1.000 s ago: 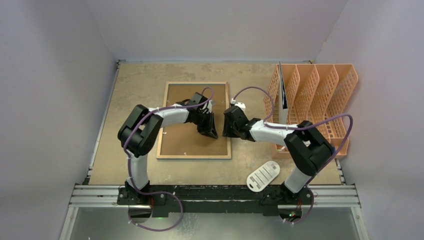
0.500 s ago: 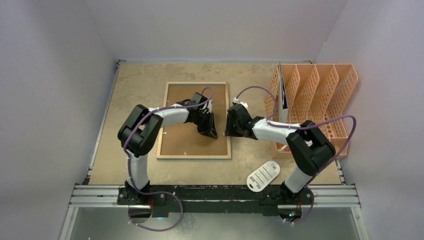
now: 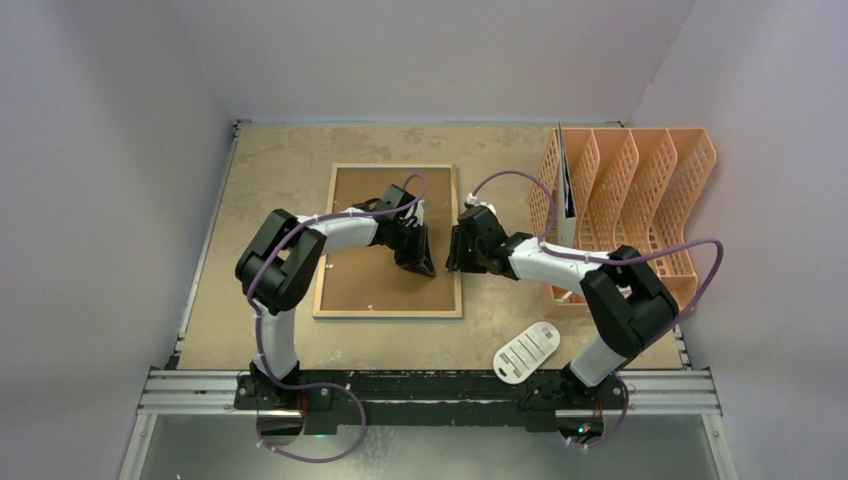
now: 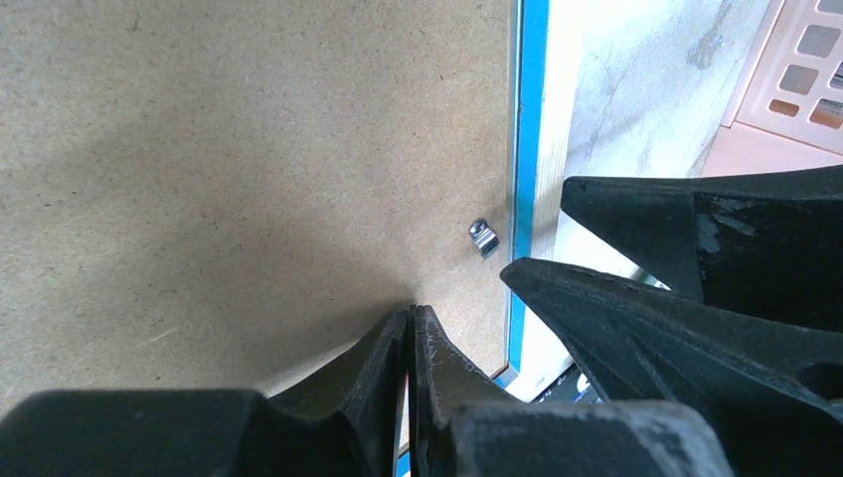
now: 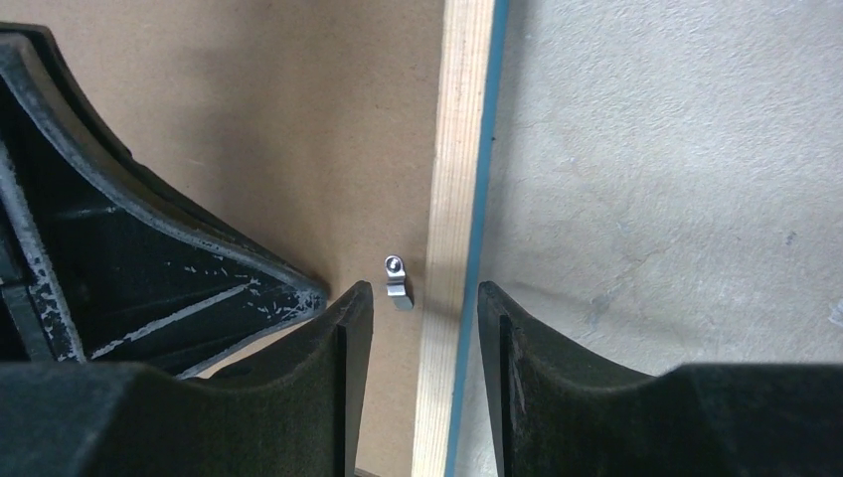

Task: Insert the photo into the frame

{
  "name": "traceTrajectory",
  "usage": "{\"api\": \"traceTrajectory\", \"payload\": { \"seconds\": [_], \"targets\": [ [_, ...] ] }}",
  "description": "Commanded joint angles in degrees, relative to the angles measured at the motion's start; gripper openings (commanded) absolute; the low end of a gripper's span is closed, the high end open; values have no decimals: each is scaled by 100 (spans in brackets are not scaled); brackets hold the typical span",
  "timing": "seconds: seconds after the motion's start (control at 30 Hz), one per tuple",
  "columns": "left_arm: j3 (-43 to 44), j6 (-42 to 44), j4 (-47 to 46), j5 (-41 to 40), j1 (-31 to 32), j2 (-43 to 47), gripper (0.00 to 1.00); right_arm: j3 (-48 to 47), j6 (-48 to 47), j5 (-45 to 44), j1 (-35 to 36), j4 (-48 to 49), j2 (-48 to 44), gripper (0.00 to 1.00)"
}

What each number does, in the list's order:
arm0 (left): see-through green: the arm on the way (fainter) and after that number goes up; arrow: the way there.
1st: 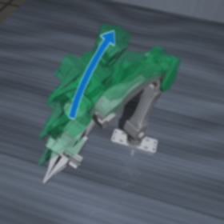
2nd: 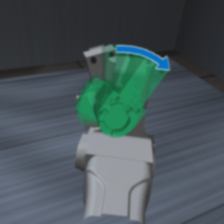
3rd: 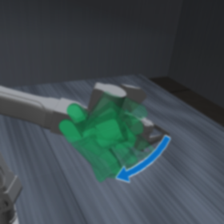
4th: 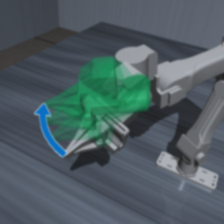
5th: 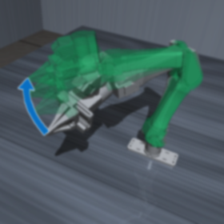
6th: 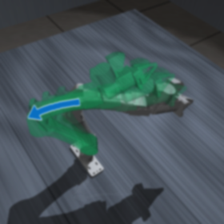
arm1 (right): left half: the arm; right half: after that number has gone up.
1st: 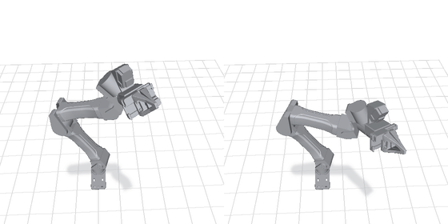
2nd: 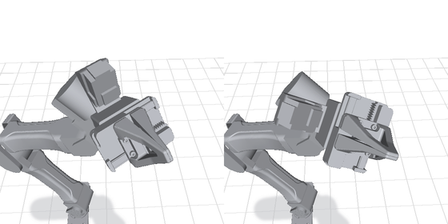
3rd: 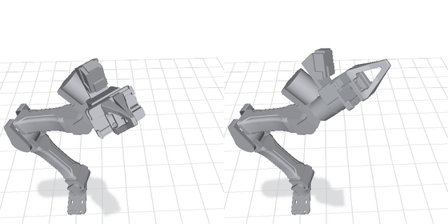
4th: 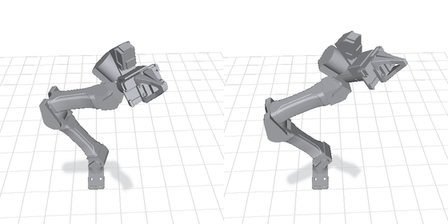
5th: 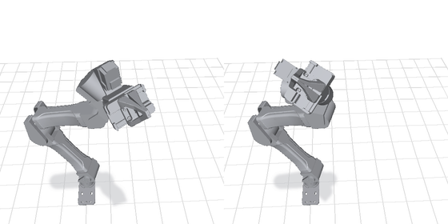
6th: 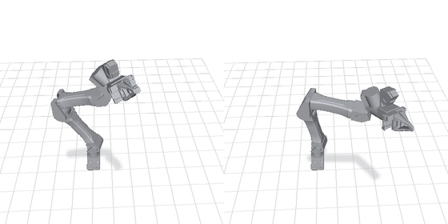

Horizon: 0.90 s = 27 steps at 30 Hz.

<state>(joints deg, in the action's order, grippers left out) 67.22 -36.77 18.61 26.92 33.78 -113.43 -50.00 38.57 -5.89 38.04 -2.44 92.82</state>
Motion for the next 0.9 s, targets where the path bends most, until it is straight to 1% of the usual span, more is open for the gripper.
{"api": "traceTrajectory", "payload": {
  "seconds": [0.0,0.1,0.27,0.33,0.53,0.67,0.73,0.87],
  "targets": [
    [-618,615,422,-1699,219,-1111,11,47,-223,218,-34,-35,2,46],
    [-614,661,422,-1681,222,-1111,12,21,-377,333,-34,4,145,46],
    [-615,693,456,-1685,222,-1206,14,-131,-625,151,-34,22,370,46],
    [-592,704,520,-1735,223,-1282,14,-174,-649,92,-34,-39,467,44],
    [-614,716,547,-1795,224,-1335,14,-187,-648,107,-34,-194,517,26],
    [-605,724,547,-1795,218,-1343,14,-180,-675,123,-34,-205,451,25],
    [-604,724,547,-1795,225,-1340,14,-190,-684,123,-33,-198,439,22],
    [-596,731,547,-1791,218,-1291,14,-226,-686,95,-31,-157,463,8]
  ]
}}
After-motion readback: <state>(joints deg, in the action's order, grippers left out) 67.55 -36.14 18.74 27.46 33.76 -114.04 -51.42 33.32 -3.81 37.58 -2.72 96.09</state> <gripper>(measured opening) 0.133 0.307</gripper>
